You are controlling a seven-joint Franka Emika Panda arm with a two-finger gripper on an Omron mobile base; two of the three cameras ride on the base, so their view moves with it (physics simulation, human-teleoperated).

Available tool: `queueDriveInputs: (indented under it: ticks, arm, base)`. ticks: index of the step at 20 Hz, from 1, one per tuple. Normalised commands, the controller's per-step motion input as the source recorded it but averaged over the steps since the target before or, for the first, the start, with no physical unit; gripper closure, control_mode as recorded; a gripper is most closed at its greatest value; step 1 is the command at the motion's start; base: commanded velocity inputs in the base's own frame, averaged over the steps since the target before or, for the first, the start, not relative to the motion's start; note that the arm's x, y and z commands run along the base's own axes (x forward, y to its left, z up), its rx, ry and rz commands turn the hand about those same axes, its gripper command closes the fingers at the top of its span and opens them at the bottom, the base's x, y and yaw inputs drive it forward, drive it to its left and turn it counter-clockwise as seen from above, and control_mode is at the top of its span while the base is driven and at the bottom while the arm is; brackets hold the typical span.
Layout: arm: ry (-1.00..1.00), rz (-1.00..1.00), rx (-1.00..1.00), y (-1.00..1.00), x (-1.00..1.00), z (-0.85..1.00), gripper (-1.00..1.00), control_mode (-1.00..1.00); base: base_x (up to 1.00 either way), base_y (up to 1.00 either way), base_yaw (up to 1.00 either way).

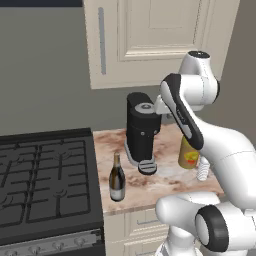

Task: Place the drinks on the dining counter in a tight cluster.

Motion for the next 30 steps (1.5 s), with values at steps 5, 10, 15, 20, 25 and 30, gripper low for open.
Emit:
queueDriveInputs:
  ticks: [5,10,15,20,25,30]
  arm:
    - [0.01,0.0,0.0,0.03,-0.15,-0.04,-1.0,-1.0]
    - [0.05,0.0,0.01,0.14,-0.35,-0.18,-1.0,-1.0]
    - [0.0,0.14,0.03,0.24,-0.33,-0.13,-1.0,-1.0]
    - [-0.01,0.44,0.02,0.15,-0.37,-0.08,-1.0,-1.0]
    - [-0.16,0.54,0.01,0.18,-0.39,-0.06,-1.0,-1.0]
    - [-0.18,0.42,0.07,0.23,-0.32,-0.07,-1.0,-1.0]
  base:
    - [0.0,0.0,0.0]
    - [0.0,0.0,0.0]
    - [0.0,0.0,0.0]
    - [0.0,0.0,0.0]
    - [0.0,0.0,0.0]
    - [0.0,0.0,0.0]
